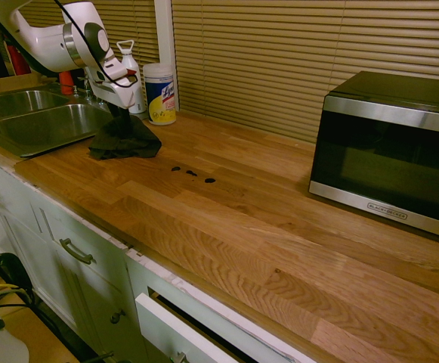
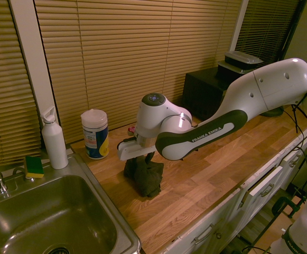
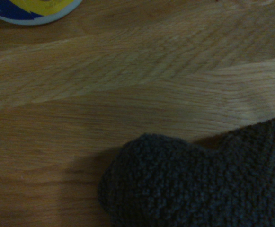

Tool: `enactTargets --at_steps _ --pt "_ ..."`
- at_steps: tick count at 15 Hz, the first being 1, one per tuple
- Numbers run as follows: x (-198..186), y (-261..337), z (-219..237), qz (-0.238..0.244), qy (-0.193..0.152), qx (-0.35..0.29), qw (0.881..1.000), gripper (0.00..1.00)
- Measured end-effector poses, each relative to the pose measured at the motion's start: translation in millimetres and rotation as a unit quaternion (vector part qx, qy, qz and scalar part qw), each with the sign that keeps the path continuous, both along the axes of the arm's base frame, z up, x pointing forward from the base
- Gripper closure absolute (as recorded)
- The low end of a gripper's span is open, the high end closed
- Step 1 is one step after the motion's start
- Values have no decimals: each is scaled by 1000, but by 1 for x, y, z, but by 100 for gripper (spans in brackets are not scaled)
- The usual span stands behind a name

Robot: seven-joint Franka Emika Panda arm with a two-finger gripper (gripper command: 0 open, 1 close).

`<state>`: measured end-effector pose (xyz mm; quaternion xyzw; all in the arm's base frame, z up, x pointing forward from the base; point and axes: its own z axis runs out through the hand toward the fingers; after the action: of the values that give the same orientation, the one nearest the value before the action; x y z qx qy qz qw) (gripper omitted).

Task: Clear the spill

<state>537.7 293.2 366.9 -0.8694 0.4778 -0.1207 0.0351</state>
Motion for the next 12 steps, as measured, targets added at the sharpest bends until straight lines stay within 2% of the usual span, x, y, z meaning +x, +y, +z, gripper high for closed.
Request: enactTargets --at_steps 7,12 --pt "10 -35 4 -6 5 -9 1000 100" --pt "-2 -80 7 -19 12 -7 1000 100"
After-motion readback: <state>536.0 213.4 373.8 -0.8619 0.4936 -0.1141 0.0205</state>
